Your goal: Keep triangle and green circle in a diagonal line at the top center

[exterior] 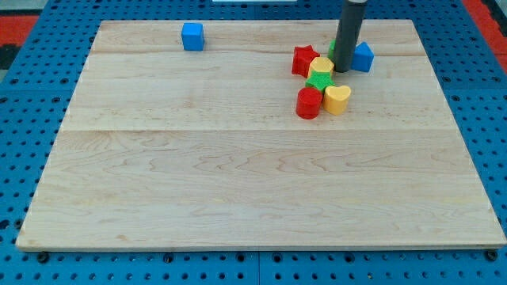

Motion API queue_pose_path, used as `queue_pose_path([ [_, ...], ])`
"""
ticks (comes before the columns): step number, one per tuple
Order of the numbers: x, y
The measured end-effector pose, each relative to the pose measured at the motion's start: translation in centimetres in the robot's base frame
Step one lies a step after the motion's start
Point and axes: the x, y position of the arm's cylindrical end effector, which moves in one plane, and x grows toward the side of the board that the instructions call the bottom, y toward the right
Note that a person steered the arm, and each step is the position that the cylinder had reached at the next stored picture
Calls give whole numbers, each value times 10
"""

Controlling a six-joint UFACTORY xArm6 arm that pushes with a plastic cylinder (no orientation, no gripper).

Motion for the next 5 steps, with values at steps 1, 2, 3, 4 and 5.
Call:
queue_pose_path([
  [1,9,74],
  [2,-11,133],
  [3,-19,66],
  [4,-22,-24],
  [5,-41,-49],
])
